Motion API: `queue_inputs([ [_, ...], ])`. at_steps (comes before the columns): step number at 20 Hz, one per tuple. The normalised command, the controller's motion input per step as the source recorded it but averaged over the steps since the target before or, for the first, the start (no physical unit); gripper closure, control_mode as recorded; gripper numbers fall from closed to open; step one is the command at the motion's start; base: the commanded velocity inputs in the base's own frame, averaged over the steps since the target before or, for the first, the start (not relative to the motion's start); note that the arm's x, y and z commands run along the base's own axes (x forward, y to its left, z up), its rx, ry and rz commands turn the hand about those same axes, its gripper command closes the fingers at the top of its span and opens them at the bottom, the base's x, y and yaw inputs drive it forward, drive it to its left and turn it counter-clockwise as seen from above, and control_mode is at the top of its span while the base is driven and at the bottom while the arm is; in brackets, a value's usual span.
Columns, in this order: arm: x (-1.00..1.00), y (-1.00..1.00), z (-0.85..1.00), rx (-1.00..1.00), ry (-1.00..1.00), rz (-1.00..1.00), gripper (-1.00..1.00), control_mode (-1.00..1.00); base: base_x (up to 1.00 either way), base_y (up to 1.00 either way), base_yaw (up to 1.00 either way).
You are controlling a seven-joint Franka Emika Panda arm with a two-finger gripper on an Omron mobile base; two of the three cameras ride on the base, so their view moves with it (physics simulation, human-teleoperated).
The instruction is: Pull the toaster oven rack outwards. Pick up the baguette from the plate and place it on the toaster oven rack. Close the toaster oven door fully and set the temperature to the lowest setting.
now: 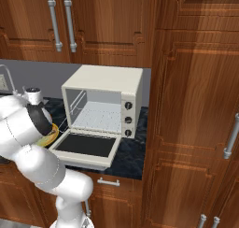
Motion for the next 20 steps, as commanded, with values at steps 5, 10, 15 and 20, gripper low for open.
queue_inputs([
  [5,0.19,0.27,-0.26,0.0,0.0,0.0,-1.0,-1.0,0.0,0.0,0.0],
  [10,0.2,0.08,-0.21,0.0,0.0,0.0,-1.0,-1.0,0.0,0.0,0.0],
  [15,0.16,0.1,-0.16,0.0,0.0,0.0,-1.0,-1.0,0.0,0.0,0.0],
  [20,0.07,0.03,-0.34,0.0,0.0,0.0,1.0,-1.0,0.0,0.0,0.0],
])
